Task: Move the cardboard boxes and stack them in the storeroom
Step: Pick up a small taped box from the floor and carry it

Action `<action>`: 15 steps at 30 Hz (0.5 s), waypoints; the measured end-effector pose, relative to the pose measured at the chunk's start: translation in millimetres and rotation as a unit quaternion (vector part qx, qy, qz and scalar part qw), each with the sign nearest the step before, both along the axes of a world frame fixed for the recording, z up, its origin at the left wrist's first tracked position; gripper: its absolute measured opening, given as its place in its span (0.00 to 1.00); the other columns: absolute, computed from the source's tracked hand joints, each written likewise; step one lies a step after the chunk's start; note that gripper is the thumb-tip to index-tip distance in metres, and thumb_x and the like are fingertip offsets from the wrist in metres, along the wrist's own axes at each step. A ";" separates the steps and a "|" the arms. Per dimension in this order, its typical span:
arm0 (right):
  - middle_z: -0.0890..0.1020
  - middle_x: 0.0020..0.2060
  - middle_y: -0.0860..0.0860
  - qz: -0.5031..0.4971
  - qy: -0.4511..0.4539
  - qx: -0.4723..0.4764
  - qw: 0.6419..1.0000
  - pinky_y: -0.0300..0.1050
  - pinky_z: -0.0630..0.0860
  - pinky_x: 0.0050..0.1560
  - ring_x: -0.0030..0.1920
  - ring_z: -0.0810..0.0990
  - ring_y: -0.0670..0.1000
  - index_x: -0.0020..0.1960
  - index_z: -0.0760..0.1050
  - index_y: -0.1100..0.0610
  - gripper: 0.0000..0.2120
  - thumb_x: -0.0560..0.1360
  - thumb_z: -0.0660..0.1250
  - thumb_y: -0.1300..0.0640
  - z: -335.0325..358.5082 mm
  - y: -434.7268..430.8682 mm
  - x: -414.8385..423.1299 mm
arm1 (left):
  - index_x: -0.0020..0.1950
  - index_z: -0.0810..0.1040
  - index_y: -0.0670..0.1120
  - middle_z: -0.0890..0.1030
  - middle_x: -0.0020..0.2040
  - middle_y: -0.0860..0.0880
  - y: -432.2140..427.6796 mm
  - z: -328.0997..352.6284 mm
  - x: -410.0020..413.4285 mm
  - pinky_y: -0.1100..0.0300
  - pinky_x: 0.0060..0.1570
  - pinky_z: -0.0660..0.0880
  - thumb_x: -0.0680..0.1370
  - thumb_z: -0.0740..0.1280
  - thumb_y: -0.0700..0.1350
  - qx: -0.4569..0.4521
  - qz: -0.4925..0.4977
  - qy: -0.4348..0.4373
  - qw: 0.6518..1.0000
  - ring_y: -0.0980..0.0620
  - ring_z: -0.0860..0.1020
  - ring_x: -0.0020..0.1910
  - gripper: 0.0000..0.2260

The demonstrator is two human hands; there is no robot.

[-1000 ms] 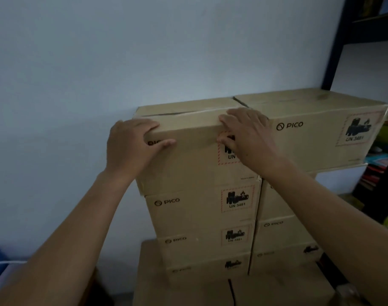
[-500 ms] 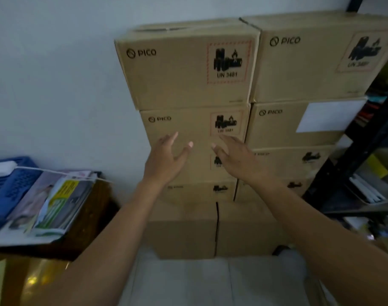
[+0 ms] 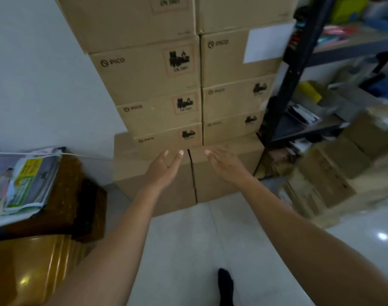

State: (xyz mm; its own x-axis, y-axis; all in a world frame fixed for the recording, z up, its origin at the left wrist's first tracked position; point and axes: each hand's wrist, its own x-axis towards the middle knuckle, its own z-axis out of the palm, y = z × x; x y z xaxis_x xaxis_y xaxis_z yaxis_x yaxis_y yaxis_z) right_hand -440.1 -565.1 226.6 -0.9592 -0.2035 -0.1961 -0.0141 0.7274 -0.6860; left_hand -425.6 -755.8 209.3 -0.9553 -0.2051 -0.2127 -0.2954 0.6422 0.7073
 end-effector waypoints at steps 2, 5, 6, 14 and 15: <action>0.74 0.67 0.56 -0.021 -0.021 0.017 0.999 0.47 0.65 0.63 0.67 0.71 0.57 0.69 0.70 0.56 0.23 0.83 0.49 0.44 -10.6 9.6 30.4 | 0.77 0.62 0.49 0.65 0.76 0.47 9.3 -11.2 24.9 0.49 0.71 0.61 0.73 0.55 0.73 0.037 -0.010 -0.033 0.999 0.45 0.64 0.74 0.40; 0.71 0.70 0.56 -0.057 -0.062 0.025 0.996 0.48 0.63 0.66 0.70 0.68 0.58 0.73 0.66 0.53 0.25 0.82 0.48 0.43 -24.7 24.5 73.7 | 0.77 0.61 0.52 0.65 0.75 0.46 27.5 -26.6 57.2 0.44 0.70 0.64 0.60 0.52 0.82 0.072 -0.027 -0.092 0.993 0.44 0.66 0.73 0.53; 0.71 0.70 0.56 -0.072 -0.072 0.021 0.995 0.49 0.63 0.66 0.70 0.68 0.58 0.73 0.66 0.54 0.25 0.82 0.48 0.43 -29.3 31.3 87.3 | 0.77 0.61 0.51 0.66 0.75 0.46 36.0 -29.7 66.3 0.44 0.69 0.65 0.62 0.52 0.81 0.069 -0.038 -0.104 0.991 0.44 0.67 0.72 0.51; 0.71 0.69 0.56 -0.225 -0.110 0.004 0.968 0.49 0.64 0.66 0.69 0.69 0.57 0.75 0.63 0.58 0.36 0.77 0.49 0.33 -36.0 140.1 167.9 | 0.77 0.62 0.50 0.67 0.75 0.46 142.1 -31.1 93.4 0.46 0.69 0.65 0.73 0.55 0.74 0.042 -0.135 -0.101 0.985 0.44 0.67 0.71 0.40; 0.73 0.66 0.56 -0.250 -0.109 -0.013 0.962 0.50 0.64 0.65 0.66 0.70 0.56 0.74 0.64 0.58 0.41 0.74 0.49 0.28 -35.1 156.2 173.1 | 0.77 0.62 0.51 0.66 0.75 0.46 160.0 -29.0 93.2 0.46 0.69 0.65 0.73 0.54 0.74 0.046 -0.146 -0.098 0.983 0.44 0.67 0.71 0.40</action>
